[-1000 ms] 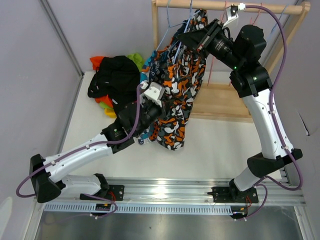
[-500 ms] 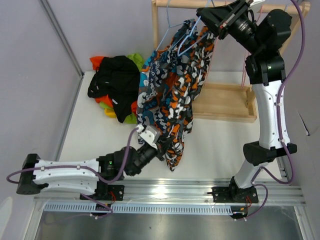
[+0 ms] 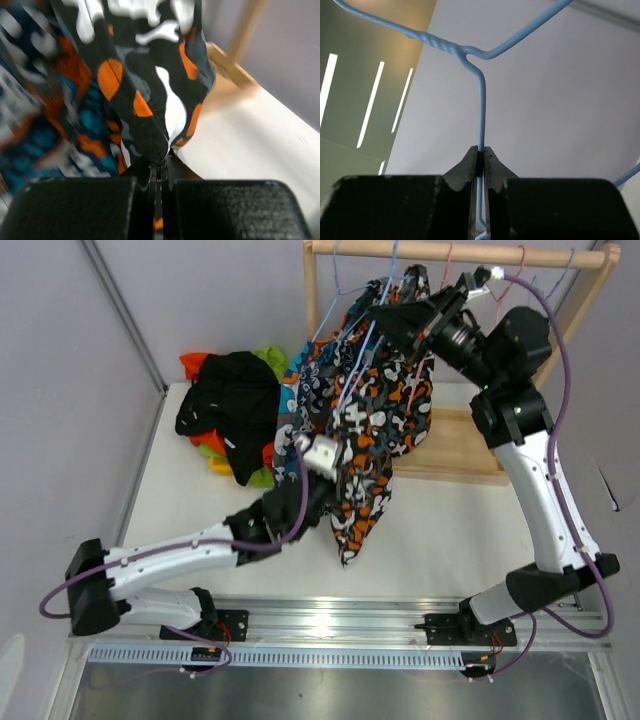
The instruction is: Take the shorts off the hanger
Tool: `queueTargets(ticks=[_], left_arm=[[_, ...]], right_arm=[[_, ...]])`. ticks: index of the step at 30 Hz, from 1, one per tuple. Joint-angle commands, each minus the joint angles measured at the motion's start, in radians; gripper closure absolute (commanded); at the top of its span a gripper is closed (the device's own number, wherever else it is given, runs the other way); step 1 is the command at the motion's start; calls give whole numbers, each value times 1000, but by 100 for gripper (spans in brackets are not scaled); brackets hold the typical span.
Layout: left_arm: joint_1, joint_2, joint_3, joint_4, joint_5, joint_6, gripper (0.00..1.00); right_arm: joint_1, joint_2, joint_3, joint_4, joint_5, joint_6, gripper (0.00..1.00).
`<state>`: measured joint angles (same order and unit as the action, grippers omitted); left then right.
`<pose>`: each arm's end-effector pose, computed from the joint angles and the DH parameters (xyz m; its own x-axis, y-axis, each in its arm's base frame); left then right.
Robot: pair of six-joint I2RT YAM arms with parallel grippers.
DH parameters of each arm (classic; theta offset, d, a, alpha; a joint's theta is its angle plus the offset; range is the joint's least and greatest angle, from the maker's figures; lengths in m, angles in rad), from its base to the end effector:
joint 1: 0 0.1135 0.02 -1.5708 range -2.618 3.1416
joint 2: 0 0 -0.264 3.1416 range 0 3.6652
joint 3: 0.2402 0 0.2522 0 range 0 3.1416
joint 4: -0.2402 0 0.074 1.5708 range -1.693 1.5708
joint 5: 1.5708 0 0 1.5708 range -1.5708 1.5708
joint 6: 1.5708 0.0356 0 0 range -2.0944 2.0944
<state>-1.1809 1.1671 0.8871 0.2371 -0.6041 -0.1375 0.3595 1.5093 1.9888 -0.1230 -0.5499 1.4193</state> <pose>0.1219 -0.2434 0.3418 -0.0909 -0.0755 -0.9930 0.5382 0.8353 -0.1128 0.2661 0.1199 0.5797 -0.7004 0.6371 -0.3217 -0.4374 -0.0269 0.8989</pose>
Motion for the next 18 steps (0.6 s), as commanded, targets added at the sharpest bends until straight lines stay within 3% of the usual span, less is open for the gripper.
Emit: queueTargets(ticks=[1, 8, 10, 13, 16, 18], left_arm=[[170, 153, 207, -1, 182, 71, 100], [368, 488, 625, -140, 342, 76, 100], [369, 520, 645, -159, 346, 82, 100], [345, 453, 562, -131, 350, 46, 100], [265, 262, 347, -64, 253, 50, 100], [189, 104, 300, -105, 158, 50, 100]], right_arm=[[102, -174, -65, 160, 76, 26, 100], [174, -287, -104, 79, 139, 14, 100], [173, -284, -82, 51, 137, -3, 100], [138, -250, -76, 72, 84, 13, 100], [93, -202, -116, 106, 31, 30, 100], [78, -158, -163, 150, -1, 27, 100]])
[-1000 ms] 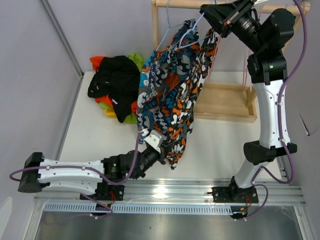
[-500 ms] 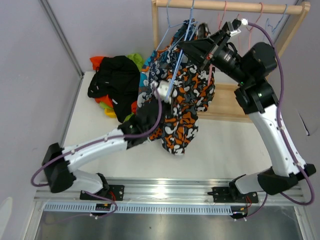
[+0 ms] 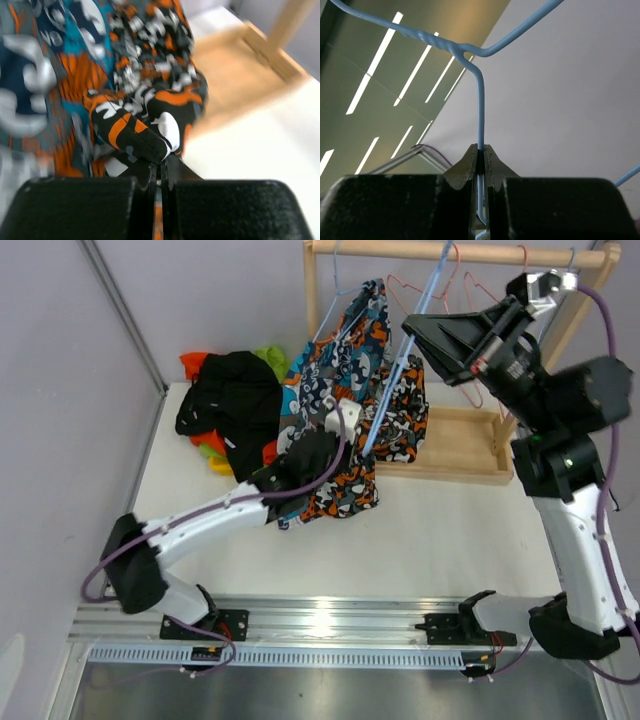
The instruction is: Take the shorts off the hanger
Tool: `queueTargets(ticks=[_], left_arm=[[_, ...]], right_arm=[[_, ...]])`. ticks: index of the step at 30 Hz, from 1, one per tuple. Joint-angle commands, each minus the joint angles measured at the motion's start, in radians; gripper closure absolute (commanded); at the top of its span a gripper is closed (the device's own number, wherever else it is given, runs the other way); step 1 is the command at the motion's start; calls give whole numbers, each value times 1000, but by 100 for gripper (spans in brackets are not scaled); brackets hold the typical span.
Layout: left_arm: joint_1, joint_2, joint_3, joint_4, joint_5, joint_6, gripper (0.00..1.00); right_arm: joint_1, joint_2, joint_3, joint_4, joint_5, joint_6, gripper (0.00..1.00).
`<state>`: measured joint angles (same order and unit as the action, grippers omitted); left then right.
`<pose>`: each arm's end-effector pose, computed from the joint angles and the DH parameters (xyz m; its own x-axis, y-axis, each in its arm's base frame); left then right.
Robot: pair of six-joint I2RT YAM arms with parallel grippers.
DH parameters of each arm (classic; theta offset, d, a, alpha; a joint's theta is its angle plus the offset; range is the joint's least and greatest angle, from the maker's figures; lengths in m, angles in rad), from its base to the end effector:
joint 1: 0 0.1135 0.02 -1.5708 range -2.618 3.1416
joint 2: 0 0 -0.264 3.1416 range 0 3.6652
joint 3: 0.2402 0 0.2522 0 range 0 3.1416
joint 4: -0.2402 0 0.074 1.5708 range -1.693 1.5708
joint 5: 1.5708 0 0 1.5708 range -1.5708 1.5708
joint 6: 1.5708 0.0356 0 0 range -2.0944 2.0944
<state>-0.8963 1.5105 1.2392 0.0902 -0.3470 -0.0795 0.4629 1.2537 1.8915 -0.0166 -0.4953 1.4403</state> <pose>0.2355 -0.2751 0.3498 -0.1539 0.0728 -0.9854 0.5150 0.8570 -0.0171 0.1574 0.0975 0.6197 -0.6647 0.6432 -0.3801 -0.6125 -0.1777 0.7703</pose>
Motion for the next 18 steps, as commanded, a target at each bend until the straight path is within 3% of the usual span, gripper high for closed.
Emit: queueTargets(ticks=[1, 6, 11, 15, 18], left_arm=[[-122, -293, -99, 14, -124, -2, 100], [-367, -591, -75, -234, -355, 41, 100], [-493, -684, 69, -529, -576, 47, 100], [-494, -746, 95, -492, -658, 182, 100], [-494, -788, 115, -361, -672, 329, 100]], right_arm=[[-49, 116, -83, 59, -74, 28, 100], [-104, 217, -128, 162, -147, 57, 100], [-187, 257, -108, 161, -161, 43, 100], [-242, 309, -69, 161, -173, 31, 100], [-279, 352, -52, 155, -187, 29, 100]])
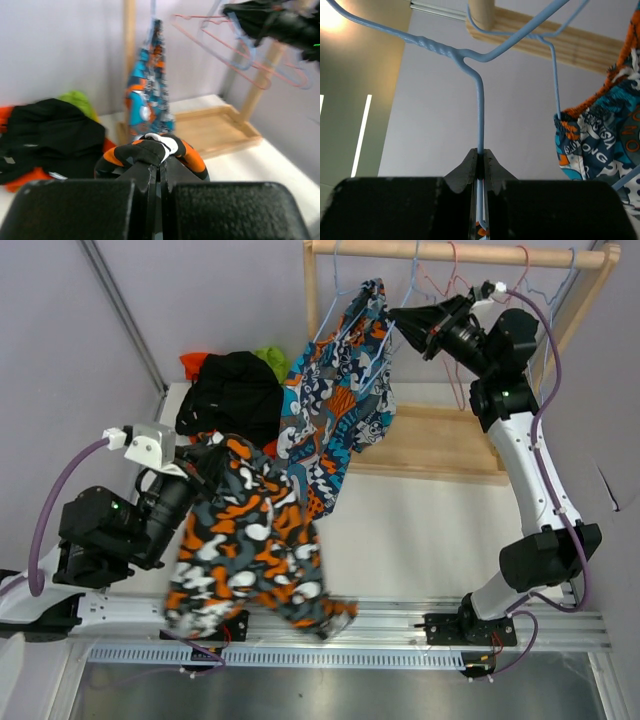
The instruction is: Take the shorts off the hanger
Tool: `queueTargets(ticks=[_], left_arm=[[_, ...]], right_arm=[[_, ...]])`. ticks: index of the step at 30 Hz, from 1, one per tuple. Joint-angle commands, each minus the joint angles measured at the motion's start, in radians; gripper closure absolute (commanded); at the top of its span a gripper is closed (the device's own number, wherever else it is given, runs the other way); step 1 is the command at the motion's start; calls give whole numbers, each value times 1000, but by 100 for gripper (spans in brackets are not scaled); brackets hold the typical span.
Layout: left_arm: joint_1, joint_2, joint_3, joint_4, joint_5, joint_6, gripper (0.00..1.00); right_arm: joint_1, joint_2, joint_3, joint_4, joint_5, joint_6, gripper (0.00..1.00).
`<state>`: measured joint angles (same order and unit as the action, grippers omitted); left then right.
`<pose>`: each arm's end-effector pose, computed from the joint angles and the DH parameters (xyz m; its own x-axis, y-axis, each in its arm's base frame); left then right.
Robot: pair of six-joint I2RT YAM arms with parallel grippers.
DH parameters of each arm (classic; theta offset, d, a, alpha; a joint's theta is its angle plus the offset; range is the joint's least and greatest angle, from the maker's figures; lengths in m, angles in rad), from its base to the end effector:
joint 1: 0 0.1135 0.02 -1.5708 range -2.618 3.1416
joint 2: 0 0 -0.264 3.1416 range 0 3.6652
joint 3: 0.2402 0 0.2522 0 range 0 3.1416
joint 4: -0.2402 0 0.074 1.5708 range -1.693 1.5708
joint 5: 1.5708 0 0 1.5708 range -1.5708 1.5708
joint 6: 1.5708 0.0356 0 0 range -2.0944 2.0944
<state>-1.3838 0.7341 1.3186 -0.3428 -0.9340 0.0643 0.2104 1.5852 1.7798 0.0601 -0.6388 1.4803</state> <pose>0.0444 -0.0807 0.4983 0.0726 -0.1783 -0.9813 0.4354 0.8909 -0.1296 0.3396 0.0942 0.5096 -0.7067 0.6666 -0.2371 -0.3115 0.0077 0.9502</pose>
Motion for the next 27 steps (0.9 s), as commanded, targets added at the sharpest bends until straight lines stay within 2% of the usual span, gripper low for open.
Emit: queueTargets(ticks=[1, 2, 6, 9, 11, 12, 13, 14, 15, 16, 18, 19, 22, 24, 25, 26, 27], left_arm=[[-6, -13, 60, 106, -100, 225, 100], [-4, -1, 73, 166, -109, 314, 100], [0, 73, 175, 263, -118, 490, 100], [67, 134, 255, 250, -54, 511, 100], [205, 212, 324, 155, 45, 417, 100], [269, 241, 385, 45, 91, 370, 100], [393, 269, 427, 6, 137, 335, 100], [448, 292, 459, -21, 226, 281, 100], [504, 336, 467, -34, 265, 263, 100], [613, 362, 479, -63, 302, 243, 100], [727, 445, 550, -91, 418, 175, 100], [847, 477, 568, -135, 467, 146, 100], [1045, 612, 729, -183, 648, 20, 100], [1115, 686, 845, -191, 702, 15, 100], [1135, 770, 881, -197, 710, 15, 100], [1157, 818, 927, -229, 728, 5, 100], [1180, 868, 1074, -252, 754, -9, 100]], right_arm=[[-32, 30, 59, 96, -51, -5, 100], [-39, 44, 58, 98, -62, -3, 100], [-65, 53, 52, 113, -68, 1, 100], [-71, 65, 43, 144, -79, 20, 100], [-69, 81, 38, 153, -85, 29, 100], [-69, 82, 24, 176, -88, 37, 100], [-69, 82, 14, 188, -93, 52, 100], [-71, 81, 3, 196, -94, 58, 100], [-69, 73, -8, 204, -93, 58, 100], [-69, 67, -26, 204, -96, 52, 100], [-71, 42, -51, 204, -98, 48, 100], [-71, 33, -78, 199, -101, 44, 100], [-72, -10, -150, 199, -102, 38, 100], [-78, -33, -183, 185, -104, 25, 100], [-78, -51, -195, 179, -104, 20, 100], [-80, -59, -218, 175, -107, 15, 96], [-86, -67, -229, 166, -108, 3, 82]])
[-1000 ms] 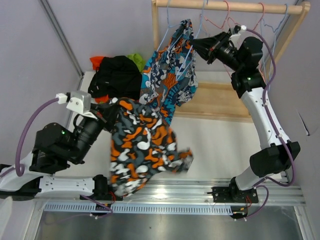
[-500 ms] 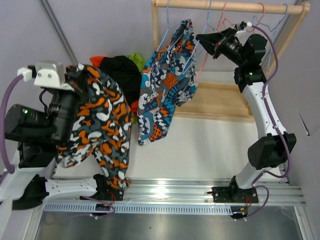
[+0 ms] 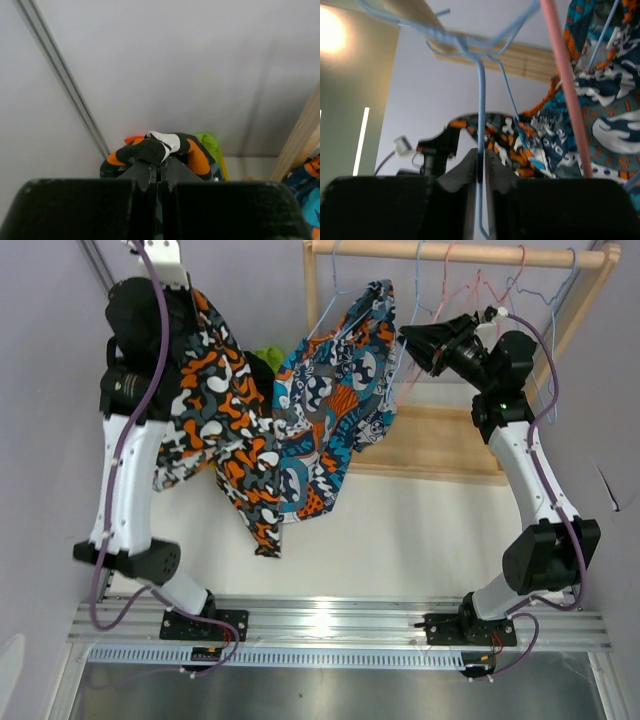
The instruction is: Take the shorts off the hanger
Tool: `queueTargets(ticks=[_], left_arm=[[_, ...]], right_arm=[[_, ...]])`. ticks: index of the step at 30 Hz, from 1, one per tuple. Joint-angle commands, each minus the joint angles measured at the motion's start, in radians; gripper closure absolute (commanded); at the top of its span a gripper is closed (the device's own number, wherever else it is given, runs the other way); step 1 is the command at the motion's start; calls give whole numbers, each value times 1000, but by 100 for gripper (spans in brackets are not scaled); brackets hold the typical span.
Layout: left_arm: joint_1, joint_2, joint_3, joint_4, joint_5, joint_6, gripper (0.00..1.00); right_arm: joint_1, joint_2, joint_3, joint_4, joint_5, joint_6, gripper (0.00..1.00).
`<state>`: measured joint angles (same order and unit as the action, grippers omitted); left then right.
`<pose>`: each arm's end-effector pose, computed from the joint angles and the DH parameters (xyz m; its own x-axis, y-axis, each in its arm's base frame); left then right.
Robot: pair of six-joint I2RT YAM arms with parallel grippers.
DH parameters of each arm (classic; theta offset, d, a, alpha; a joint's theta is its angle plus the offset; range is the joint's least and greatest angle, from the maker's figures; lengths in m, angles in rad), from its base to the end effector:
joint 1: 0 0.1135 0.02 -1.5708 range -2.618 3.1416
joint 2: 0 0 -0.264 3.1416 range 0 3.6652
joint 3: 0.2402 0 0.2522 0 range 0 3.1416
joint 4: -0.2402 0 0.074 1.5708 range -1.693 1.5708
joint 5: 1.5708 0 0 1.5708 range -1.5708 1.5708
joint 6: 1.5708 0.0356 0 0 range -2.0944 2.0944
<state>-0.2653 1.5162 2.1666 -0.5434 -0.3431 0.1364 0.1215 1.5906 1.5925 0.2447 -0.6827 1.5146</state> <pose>0.2648 -0.0595 0.5847 0.0918 0.1078 -0.9899 -0.0892 0.9910 0.0996 0.3632 0.0670 0.4627 -0.6866 0.6966 -0.2082 -0.2813 0.0095 0.9596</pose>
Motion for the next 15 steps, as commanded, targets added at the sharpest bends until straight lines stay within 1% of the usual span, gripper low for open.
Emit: queueTargets(ticks=[1, 2, 3, 6, 8, 11, 13, 14, 15], left_arm=[[98, 131, 263, -67, 193, -93, 100], [110, 198, 294, -75, 211, -116, 100], [121, 225, 329, -69, 232, -123, 100], [127, 298, 337, 3, 262, -116, 100], [132, 341, 335, 39, 297, -116, 97], [136, 438, 345, 97, 283, -126, 94], [140, 508, 348, 129, 286, -129, 80], [140, 530, 338, 143, 291, -135, 69], [140, 564, 329, 154, 274, -159, 50]], right_arm=[[3, -81, -52, -22, -66, -37, 37], [0, -101, -71, -28, -67, -45, 11], [-3, -112, -78, -42, -69, -65, 1], [-14, -152, -104, -93, -81, -108, 1], [-29, -172, -123, -105, -84, -145, 1], [-37, -217, -172, -96, -90, -159, 1], [-36, -234, -195, -99, -98, -177, 1], [-33, -242, -201, -99, -100, -185, 1], [-28, -257, -206, -105, -101, -192, 1]])
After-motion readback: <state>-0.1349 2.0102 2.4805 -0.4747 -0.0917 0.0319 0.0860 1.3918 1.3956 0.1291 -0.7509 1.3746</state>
